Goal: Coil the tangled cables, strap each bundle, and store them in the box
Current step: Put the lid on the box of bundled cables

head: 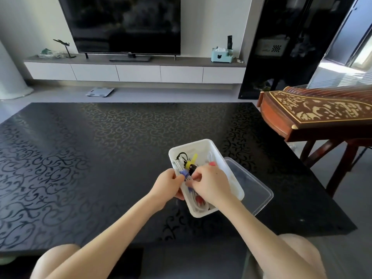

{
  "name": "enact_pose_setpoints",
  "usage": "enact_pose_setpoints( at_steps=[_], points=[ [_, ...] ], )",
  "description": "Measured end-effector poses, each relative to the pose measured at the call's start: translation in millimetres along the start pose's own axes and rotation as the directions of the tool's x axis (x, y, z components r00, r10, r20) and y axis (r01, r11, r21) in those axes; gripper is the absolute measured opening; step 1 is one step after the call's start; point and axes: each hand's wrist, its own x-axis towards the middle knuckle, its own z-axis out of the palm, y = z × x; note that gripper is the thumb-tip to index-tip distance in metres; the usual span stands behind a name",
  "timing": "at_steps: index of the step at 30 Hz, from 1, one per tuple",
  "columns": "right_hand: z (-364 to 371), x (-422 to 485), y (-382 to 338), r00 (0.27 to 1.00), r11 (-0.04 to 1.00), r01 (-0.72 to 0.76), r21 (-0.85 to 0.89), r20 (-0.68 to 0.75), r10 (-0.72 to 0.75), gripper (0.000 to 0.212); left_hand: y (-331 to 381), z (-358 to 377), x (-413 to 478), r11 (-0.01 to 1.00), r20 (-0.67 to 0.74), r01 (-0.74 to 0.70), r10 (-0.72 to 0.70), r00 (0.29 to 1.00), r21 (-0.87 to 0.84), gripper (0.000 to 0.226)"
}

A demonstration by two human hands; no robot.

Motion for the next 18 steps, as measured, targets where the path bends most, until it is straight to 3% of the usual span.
enact_pose_setpoints(
  at_steps=[4, 8, 11, 13, 15, 16, 18],
  points=[
    [44.4, -1.8, -23.1, 0.989, 0.989, -0.146, -0.006, 0.039, 0.146, 0.017, -13.9, -24.9, -17.8, 0.996, -0.001, -0.007, 0.007, 1.0, 0.086, 0.016],
    [81.6, -9.1, -33.4, 0.993, 0.98, -0.049, -0.193, 0.094, 0.068, 0.019, -37.9, -36.9, -24.0, 0.983, -0.009, 0.168, -0.168, 0.986, 0.078, 0.02],
    [75.8, -14.7, -27.2, 0.988, 0.998, 0.061, -0.034, 0.145, -0.056, 0.02, -46.0, -45.7, -28.4, 0.971, -0.034, 0.233, -0.232, 0.972, 0.06, 0.024],
    [56.8, -21.9, -8.4, 0.989, 0.988, 0.138, 0.068, -0.056, -0.135, 0.019, -46.5, -52.1, -28.9, 0.927, -0.193, 0.161, -0.099, 0.976, 0.338, 0.029],
    [34.7, -28.9, 23.5, 0.923, 0.99, 0.119, -0.077, -0.36, -0.138, 0.015, -46.1, -53.2, -30.3, 0.714, -0.319, 0.034, 0.269, 0.909, 0.699, 0.028],
    [24.1, -30.8, 43.0, 0.904, 0.989, 0.023, -0.148, -0.419, -0.084, 0.015, -42.9, -49.9, -32.5, 0.597, -0.266, -0.052, 0.432, 0.862, 0.8, 0.029],
    [9.3, -31.0, 80.3, 0.953, 0.917, -0.217, -0.335, -0.277, 0.124, 0.038, -39.5, -38.9, -33.0, 0.404, -0.015, -0.24, 0.534, 0.845, 0.883, 0.045]
  ],
)
